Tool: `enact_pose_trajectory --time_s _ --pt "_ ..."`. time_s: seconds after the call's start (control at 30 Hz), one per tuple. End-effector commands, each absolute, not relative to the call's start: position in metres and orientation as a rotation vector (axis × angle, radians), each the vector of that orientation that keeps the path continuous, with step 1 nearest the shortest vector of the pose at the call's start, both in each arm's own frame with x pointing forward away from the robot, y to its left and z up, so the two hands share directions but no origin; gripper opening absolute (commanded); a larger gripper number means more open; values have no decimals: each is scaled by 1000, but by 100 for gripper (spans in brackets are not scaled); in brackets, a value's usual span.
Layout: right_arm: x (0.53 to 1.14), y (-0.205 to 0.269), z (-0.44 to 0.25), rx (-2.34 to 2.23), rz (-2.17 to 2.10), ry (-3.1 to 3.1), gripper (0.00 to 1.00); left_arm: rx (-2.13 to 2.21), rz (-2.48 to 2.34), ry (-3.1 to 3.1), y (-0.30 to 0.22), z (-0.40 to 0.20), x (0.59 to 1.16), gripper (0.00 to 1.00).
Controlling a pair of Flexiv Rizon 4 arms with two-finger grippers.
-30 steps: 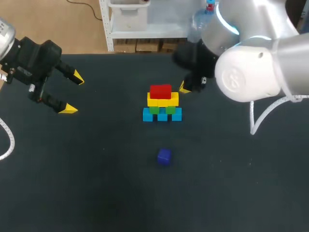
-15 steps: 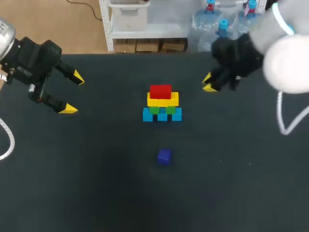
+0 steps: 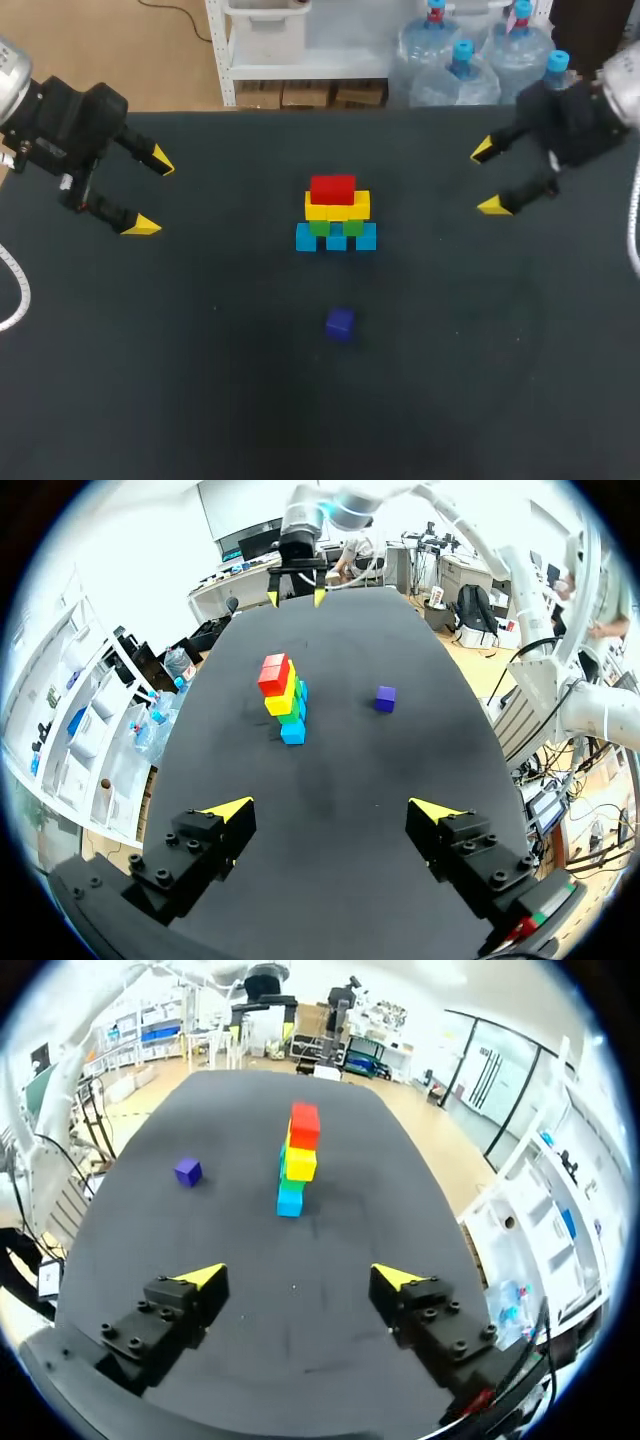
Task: Place the blue cubes, place green cubes on the blue cubes, place the yellow cubes on the green cubes, then place the red cubes on the yellow cubes, and place purple cube on the red cubes.
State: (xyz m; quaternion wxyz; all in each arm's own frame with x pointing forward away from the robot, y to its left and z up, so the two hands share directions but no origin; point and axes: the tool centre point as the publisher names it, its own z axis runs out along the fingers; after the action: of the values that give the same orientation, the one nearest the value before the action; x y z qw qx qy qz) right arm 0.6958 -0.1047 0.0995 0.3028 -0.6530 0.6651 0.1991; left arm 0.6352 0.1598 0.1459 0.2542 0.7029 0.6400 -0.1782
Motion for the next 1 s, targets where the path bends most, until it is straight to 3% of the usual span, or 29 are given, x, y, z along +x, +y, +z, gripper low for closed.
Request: enact_pose_trajectory --time_s 0.03,0.47,0.87,0.9,0.97,1.0 --pt "700 -119 103 -1694 624 1723 100 1909 -484 1733 161 145 635 100" --pt "702 -131 105 -1704 747 1768 100 1884 -476 1720 158 145 635 100" --pt "702 -131 105 -1704 747 1768 100 1857 -456 1717 125 143 652 99" --pt "702 -131 105 -1704 747 1768 100 1863 -457 1713 122 143 652 56" --pt "702 -131 105 -1704 747 1768 100 1881 -446 1706 113 143 654 24" --pt "702 -131 105 -1704 747 1768 100 1886 -443 1704 110 143 654 0"
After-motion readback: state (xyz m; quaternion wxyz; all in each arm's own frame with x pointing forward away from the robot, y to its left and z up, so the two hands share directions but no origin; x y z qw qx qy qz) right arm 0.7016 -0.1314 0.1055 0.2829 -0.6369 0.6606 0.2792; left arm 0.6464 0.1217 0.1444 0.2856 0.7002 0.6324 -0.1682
